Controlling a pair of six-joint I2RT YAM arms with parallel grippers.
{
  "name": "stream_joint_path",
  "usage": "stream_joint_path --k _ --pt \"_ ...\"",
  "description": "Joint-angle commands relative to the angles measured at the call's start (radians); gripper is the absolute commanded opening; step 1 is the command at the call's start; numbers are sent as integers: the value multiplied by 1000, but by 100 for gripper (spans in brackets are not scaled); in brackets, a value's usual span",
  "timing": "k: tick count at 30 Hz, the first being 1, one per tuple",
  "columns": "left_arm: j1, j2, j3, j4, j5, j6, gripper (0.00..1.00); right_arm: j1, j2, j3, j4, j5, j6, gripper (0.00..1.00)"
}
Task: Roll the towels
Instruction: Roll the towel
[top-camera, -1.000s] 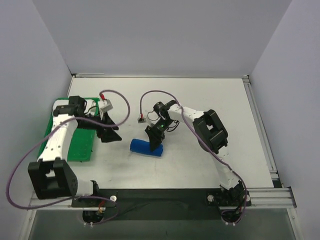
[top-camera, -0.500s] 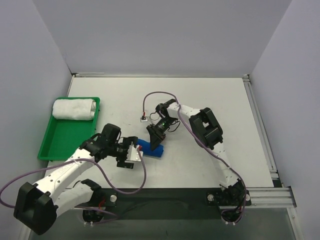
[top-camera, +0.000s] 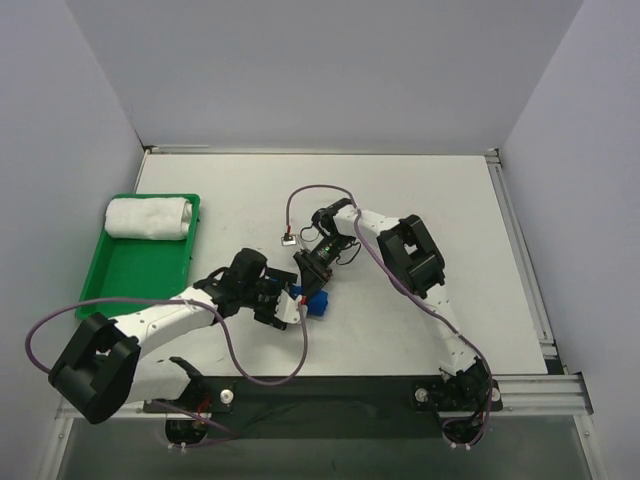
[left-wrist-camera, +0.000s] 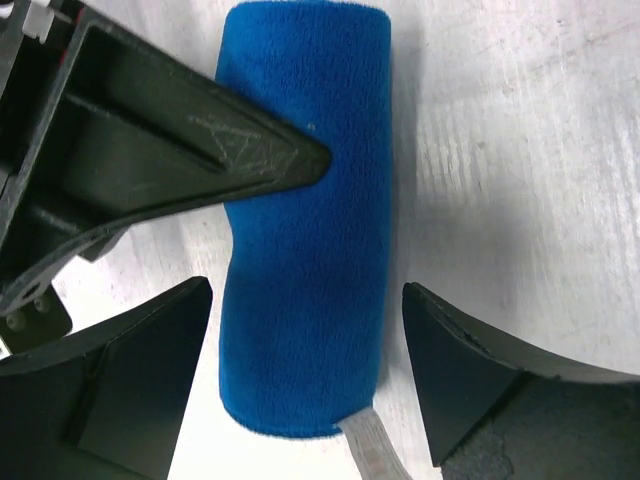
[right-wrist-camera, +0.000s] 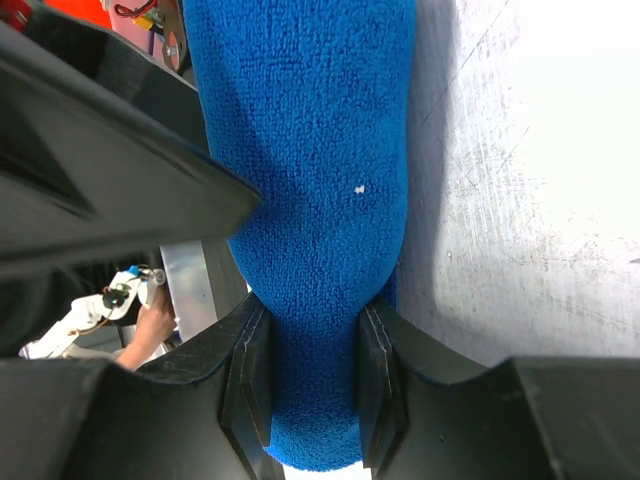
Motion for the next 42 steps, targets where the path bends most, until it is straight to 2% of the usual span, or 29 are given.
stream_joint_path --k 1,3,6,13,16,17,19,20,22,27,36,42 --pt "-25 59 9 81 1 38 85 1 64 4 -16 179 -34 0" --pt "-32 97 26 82 -20 -3 82 1 56 5 -18 173 -29 0" --pt "-34 197 74 30 -56 -48 70 -2 33 1 -19 159 -22 0" --pt "-32 268 123 -92 -97 -117 49 -14 -2 -1 -22 173 -2 4" --pt "-32 262 115 -131 -97 -138 44 -35 -15 12 -21 194 38 21" --pt "-32 262 115 -141 -94 -156 43 -43 -19 15 -21 209 52 32" --pt "-32 271 127 -175 -93 -175 40 -72 -47 16 -19 222 84 41" --pt "-29 274 130 -183 -93 -198 40 -83 -57 15 -15 226 96 59" --pt "-28 286 138 -203 -90 -213 39 -112 -94 9 -13 228 130 71" --pt "-6 329 155 -214 -64 -259 38 -154 -211 -89 56 207 211 75" --pt "41 404 250 -275 1 -310 39 -155 -338 -313 266 150 389 66" --pt "72 453 301 -301 24 -341 39 -131 -332 -337 312 127 412 64"
